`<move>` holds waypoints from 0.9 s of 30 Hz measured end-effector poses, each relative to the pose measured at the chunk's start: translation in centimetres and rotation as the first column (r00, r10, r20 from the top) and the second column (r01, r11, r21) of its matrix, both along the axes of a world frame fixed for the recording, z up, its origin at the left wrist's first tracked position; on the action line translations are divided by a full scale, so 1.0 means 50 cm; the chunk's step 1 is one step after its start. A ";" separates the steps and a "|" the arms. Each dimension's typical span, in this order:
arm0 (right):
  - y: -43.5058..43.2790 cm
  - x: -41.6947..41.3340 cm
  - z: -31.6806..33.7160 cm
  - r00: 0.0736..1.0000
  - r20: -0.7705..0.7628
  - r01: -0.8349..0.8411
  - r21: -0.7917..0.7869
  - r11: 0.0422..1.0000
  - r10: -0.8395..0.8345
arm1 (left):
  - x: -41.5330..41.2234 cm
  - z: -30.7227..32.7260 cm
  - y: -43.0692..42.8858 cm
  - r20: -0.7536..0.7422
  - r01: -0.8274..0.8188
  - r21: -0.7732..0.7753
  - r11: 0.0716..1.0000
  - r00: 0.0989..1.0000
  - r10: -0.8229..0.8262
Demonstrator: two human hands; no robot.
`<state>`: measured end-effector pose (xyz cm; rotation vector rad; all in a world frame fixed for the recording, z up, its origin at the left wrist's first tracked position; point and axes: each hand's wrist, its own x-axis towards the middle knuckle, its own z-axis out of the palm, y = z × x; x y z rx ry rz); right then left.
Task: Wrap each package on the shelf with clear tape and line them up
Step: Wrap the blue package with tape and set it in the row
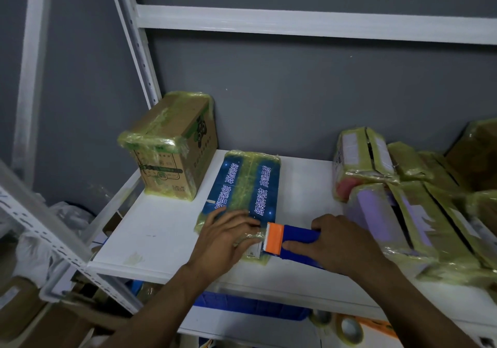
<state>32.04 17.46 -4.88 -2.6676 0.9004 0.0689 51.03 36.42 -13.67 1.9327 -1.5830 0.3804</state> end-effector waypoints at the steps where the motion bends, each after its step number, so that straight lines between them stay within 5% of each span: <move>1: 0.002 -0.001 -0.002 1.000 0.011 0.005 0.009 1.000 -0.005 | 0.002 0.000 -0.003 0.001 -0.005 0.000 1.000 1.000 0.005; 17: 0.025 -0.022 0.016 0.998 0.067 -0.001 0.045 0.999 -0.002 | 0.056 0.018 0.027 -0.091 0.048 0.052 0.997 0.995 -0.044; 23: 0.013 -0.031 -0.001 0.998 0.056 0.023 0.031 0.999 -0.025 | 0.027 0.013 0.026 0.060 0.064 0.098 0.993 0.996 -0.070; 27: 0.012 -0.016 -0.016 0.999 0.031 0.027 0.017 0.999 -0.028 | 0.009 0.006 0.025 -0.036 0.043 0.051 0.998 0.999 -0.041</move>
